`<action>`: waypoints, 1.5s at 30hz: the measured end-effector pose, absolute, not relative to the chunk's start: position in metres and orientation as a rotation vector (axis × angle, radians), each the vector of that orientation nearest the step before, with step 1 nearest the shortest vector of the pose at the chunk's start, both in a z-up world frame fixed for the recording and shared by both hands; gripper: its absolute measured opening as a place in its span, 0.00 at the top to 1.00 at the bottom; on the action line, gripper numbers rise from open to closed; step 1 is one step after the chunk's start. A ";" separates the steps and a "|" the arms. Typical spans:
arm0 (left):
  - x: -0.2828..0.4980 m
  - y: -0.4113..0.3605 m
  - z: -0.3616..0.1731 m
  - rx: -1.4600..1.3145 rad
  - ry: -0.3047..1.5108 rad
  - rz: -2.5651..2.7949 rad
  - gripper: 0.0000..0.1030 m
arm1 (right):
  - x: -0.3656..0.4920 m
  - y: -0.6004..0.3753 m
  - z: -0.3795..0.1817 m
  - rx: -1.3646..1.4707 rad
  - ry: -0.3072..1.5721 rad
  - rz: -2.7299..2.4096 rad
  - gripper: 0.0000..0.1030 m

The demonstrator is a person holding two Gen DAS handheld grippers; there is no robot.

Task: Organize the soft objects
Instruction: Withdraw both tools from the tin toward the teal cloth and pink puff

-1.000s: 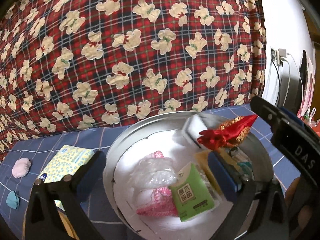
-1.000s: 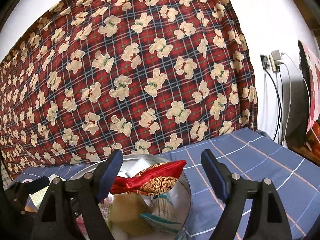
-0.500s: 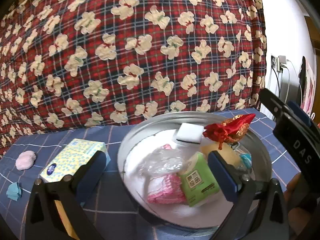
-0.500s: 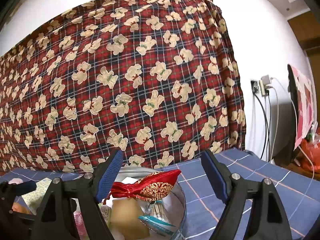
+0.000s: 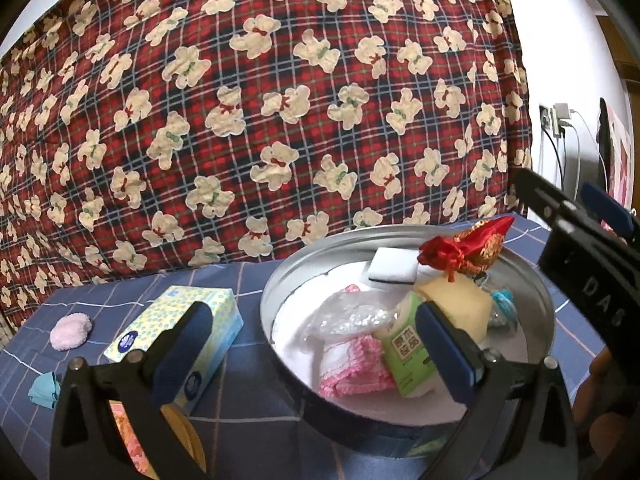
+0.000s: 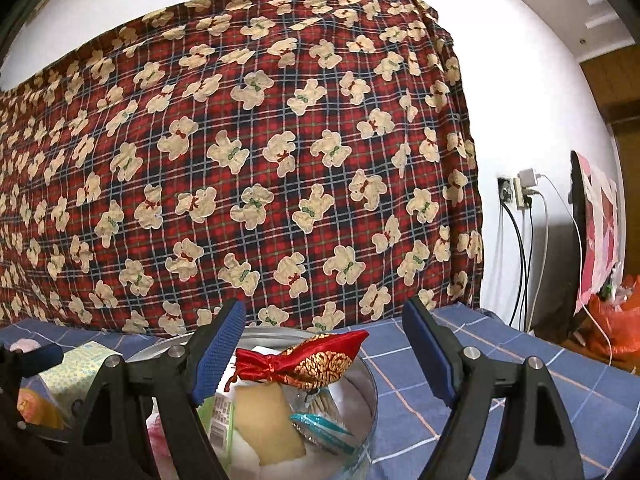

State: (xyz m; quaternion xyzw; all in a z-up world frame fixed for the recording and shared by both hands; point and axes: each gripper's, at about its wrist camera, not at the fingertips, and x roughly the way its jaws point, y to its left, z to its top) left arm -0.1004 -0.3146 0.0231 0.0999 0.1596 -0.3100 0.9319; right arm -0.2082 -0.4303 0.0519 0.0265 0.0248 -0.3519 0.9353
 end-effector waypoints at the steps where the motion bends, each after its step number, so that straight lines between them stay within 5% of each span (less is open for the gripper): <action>1: -0.102 -0.313 0.023 0.205 0.327 -0.639 0.00 | -0.211 -0.430 0.052 0.063 0.049 -0.723 0.20; 45: -0.098 -0.187 0.021 0.174 0.307 -0.593 0.00 | -0.185 -0.309 0.046 0.102 0.091 -0.595 0.20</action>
